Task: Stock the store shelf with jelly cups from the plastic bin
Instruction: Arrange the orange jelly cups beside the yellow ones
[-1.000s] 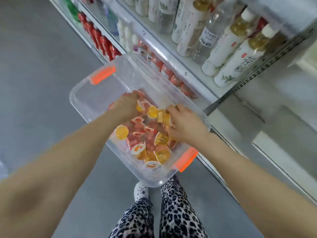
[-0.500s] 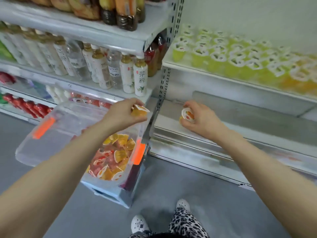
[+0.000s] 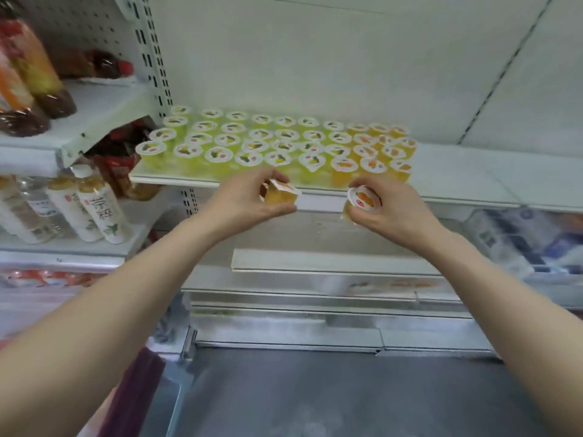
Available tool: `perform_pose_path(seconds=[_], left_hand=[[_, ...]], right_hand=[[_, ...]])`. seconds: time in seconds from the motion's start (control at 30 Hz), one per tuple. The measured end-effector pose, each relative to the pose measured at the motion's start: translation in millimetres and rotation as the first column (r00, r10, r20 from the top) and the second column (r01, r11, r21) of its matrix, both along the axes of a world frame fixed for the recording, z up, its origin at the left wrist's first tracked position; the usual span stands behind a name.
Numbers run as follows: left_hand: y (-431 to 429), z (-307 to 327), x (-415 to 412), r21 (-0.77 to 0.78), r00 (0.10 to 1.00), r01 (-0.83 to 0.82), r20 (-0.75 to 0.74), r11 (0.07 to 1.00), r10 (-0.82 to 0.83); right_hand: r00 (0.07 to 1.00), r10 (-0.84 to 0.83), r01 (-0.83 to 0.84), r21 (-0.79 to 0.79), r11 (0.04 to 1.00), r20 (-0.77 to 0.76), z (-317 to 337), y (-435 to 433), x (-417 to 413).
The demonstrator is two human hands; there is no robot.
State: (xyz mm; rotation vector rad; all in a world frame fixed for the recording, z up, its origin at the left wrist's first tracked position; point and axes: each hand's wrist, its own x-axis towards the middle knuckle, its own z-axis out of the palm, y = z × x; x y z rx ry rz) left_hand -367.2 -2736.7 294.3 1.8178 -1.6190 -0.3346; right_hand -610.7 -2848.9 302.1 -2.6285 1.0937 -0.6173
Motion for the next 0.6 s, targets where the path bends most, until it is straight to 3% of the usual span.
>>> perform_pose_path(seconds=[0.3, 0.6], left_hand=[[-124.0, 22.8, -113.8, -0.150, 0.993, -0.075, -0.098, 0.986, 0.061], [-179.1, 31.2, -127.2, -0.195, 0.979, -0.172, -0.147, 0.966, 0.145]], right_hand=[[0.987, -0.155, 0.156, -0.005, 0.988, 0.037, 33.8, -132.9, -118.4], [0.959, -0.281, 0.273, 0.149, 0.950, 0.032, 4.2, -234.5, -114.0]])
